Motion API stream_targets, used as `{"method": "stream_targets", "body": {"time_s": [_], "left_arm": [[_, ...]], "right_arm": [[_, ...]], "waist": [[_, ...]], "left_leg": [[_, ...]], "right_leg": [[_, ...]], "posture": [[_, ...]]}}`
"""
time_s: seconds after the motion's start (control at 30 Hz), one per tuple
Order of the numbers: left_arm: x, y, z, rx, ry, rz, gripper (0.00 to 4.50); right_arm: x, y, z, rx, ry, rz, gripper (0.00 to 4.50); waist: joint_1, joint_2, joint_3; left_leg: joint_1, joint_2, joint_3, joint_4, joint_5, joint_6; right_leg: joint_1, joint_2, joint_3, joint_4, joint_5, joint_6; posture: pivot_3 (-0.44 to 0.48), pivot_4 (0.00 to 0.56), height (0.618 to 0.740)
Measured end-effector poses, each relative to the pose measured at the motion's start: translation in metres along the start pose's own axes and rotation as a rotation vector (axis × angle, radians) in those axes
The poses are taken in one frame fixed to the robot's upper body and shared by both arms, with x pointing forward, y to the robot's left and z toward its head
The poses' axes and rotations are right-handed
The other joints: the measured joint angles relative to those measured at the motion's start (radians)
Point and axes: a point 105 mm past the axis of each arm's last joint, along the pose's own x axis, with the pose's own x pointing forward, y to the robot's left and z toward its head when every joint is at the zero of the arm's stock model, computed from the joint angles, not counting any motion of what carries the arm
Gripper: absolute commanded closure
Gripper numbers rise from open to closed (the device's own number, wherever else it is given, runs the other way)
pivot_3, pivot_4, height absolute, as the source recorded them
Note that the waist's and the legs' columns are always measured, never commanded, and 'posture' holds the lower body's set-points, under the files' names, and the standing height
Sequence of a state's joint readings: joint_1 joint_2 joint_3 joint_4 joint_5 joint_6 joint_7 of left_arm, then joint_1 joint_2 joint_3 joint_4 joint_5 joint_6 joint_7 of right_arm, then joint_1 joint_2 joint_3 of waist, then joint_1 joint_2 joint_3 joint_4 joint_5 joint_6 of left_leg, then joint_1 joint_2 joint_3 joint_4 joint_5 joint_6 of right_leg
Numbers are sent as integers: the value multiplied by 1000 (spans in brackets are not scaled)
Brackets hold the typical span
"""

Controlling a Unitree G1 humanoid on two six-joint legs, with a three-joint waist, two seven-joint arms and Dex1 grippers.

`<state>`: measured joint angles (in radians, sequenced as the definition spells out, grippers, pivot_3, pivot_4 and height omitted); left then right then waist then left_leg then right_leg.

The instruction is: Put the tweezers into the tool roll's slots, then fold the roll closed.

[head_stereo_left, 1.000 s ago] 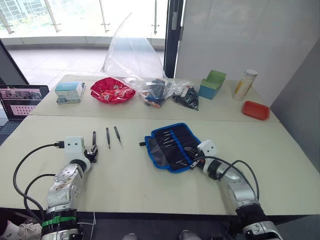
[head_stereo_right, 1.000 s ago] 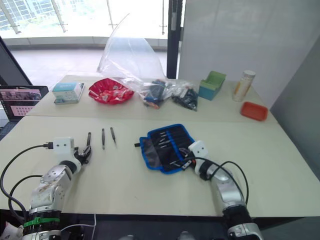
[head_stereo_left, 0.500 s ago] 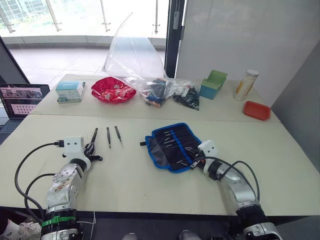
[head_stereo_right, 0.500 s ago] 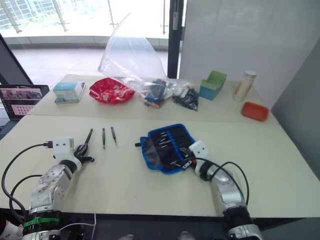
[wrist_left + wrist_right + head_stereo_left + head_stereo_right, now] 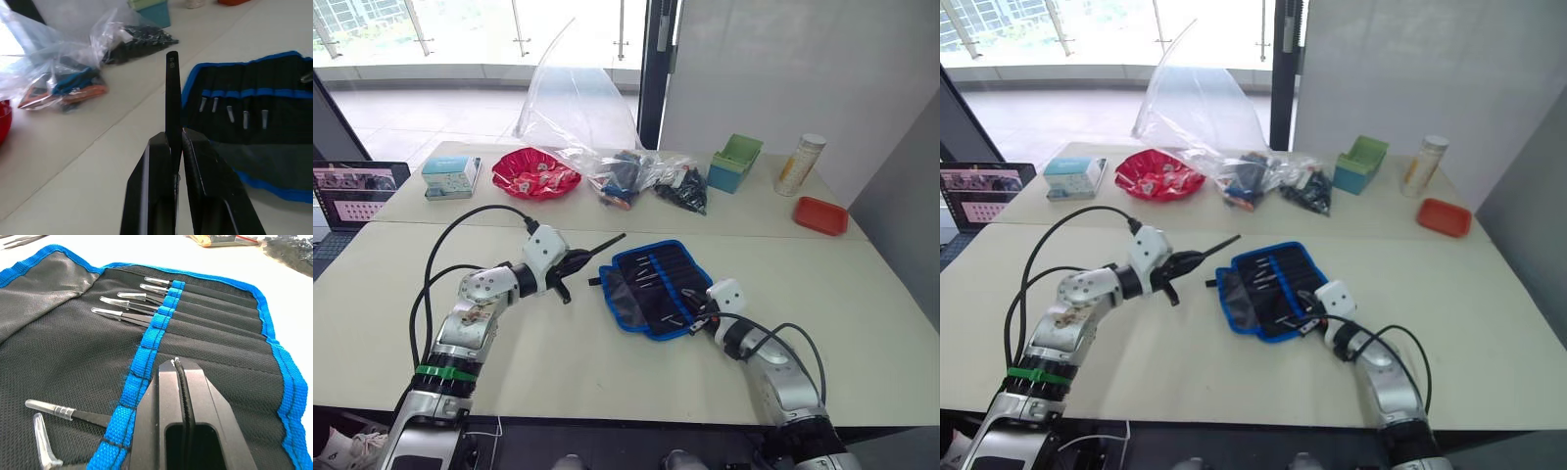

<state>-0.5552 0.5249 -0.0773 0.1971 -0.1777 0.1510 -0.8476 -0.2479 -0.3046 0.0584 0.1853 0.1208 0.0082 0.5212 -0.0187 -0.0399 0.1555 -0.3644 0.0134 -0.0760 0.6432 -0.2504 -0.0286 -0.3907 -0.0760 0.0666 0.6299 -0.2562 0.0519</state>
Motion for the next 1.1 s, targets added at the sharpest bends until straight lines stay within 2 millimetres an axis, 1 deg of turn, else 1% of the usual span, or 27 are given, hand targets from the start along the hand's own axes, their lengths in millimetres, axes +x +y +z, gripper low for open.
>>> {"method": "stream_targets", "body": {"time_s": [0.07, 0.13, 0.27, 0.33, 0.47, 0.7, 0.93, 1.1], "left_arm": [[13, -9, 0, 41, 54, -118, 4486], [25, -16, 2, 63, 93, -199, 4486], [45, -30, 5, 66, 146, -315, 4486], [49, -39, 3, 58, 169, -366, 4486], [53, -53, -10, 24, 242, -426, 4486], [57, -47, -7, 37, 272, -405, 4486], [49, -40, -12, -16, 292, -373, 4486], [46, -41, -18, -50, 292, -353, 4486]], "right_arm": [[-5, 0, -3, 15, 8, -9, 4500], [-8, 3, -2, 27, 1, -5, 4500], [-11, 9, 0, 42, -6, -1, 4500], [-10, 11, 1, 47, -7, 2, 4500], [-10, 12, 1, 52, -6, -4, 4500], [-10, 12, 1, 53, -4, -13, 4500], [-10, 12, 1, 51, -3, -9, 4500], [-8, 12, 1, 51, -1, 0, 4500]], "waist": [[8, 0, 0], [7, 1, 1], [-3, 1, 1], [-13, 2, 1], [-19, 3, 2], [-20, 3, 2], [-21, 3, 2], [-21, 3, 2]], "left_leg": [[-2, -1, -1, 0, 0, 0], [-4, -1, -3, 1, 0, 0], [-4, -1, -3, 1, 0, 0], [-4, -1, -3, 1, 0, 0], [-4, -1, -3, 1, 0, 0], [-4, -1, -3, 1, 0, 0], [-4, -1, -3, 1, 0, 0], [-4, -1, -3, 2, 0, 0]], "right_leg": [[0, 0, 0, 0, 0, 0], [0, 0, 0, -1, 0, 1], [-1, 1, 0, 0, 0, 1], [-1, 1, 0, 0, 0, 1], [-1, 1, 0, 0, 0, 1], [-1, 1, 0, 1, 0, 1], [-1, 1, 0, 1, 0, 1], [-1, 1, 0, 1, 0, 1]], "posture": [[0, 150, 738], [0, 150, 738], [0, 150, 738], [0, 150, 738], [0, 150, 738], [0, 150, 738], [0, 150, 738], [0, 150, 738]]}}
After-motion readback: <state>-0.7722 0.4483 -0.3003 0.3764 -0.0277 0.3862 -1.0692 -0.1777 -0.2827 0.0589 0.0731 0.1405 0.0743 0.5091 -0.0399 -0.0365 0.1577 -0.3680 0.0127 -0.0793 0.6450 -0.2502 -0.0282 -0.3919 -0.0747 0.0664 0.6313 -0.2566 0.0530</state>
